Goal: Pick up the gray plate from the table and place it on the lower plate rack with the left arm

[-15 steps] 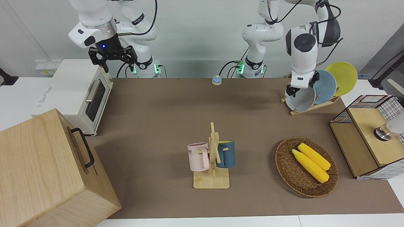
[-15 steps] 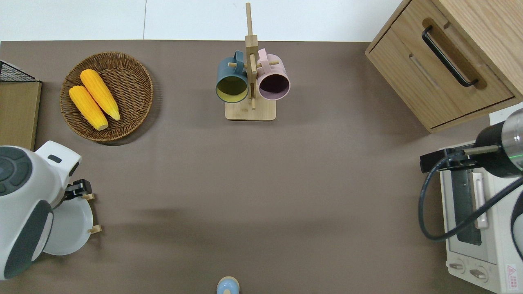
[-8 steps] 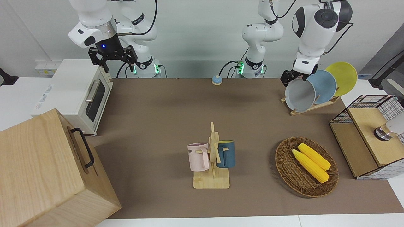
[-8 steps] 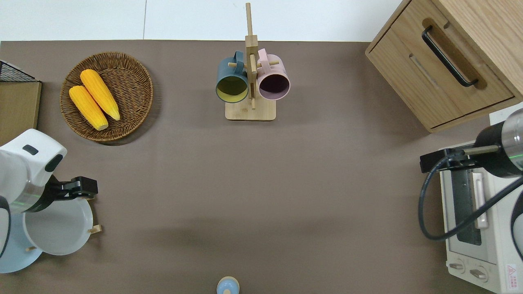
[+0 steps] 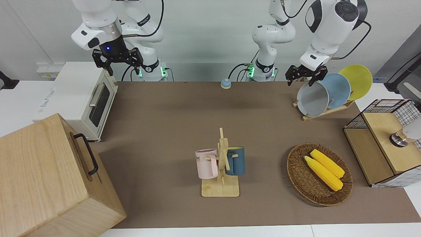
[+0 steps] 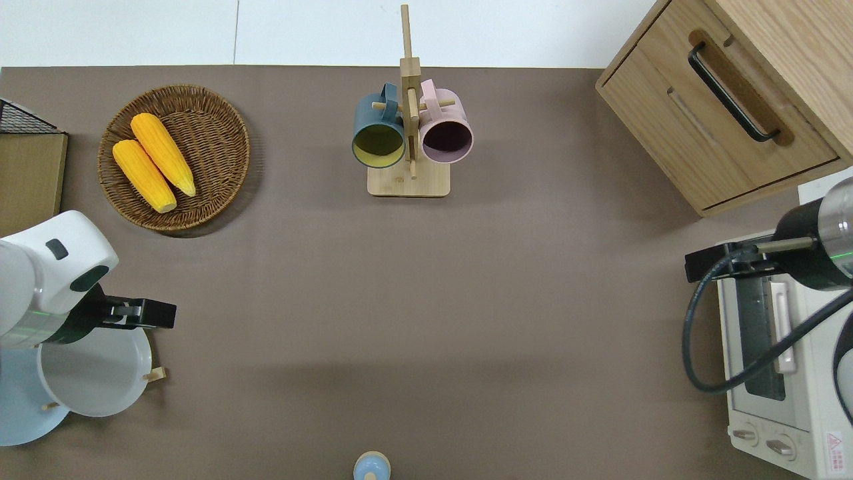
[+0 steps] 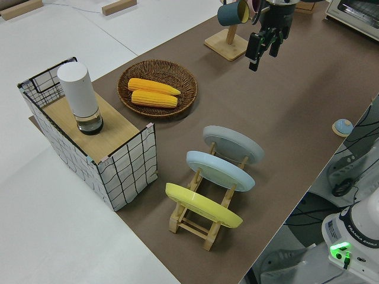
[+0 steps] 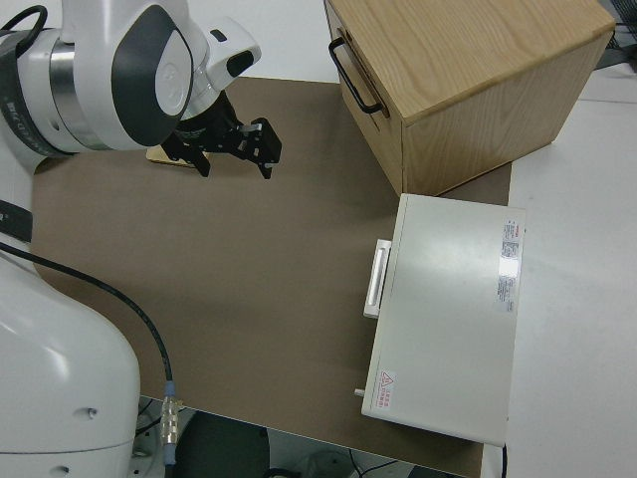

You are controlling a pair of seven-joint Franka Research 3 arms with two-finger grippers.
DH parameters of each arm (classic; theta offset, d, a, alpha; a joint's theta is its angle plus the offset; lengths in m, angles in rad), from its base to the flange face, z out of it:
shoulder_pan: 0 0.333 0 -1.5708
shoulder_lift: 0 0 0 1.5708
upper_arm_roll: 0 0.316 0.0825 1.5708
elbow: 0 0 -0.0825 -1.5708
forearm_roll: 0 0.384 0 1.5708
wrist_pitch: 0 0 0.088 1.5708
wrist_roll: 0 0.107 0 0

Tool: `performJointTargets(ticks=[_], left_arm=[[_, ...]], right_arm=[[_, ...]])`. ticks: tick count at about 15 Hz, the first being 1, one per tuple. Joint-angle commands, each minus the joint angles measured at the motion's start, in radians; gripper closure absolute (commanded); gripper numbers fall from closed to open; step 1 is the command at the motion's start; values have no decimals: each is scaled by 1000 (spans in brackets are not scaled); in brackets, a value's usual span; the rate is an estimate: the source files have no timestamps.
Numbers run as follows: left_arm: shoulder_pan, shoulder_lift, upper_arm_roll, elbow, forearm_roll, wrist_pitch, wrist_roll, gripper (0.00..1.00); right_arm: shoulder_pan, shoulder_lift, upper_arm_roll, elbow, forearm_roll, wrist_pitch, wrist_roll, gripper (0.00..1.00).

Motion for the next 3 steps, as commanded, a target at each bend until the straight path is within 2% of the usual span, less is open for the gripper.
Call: performJointTargets(ticks=[1,3], left_arm=[[3,9,2,24,-10,-21,19,5],[1,9,1,24,-9,-22,21,2]], right_arm=[[-7,-2,5,6,7,-14,-1,11],[-7,-2,7,6,7,-14,0,11]])
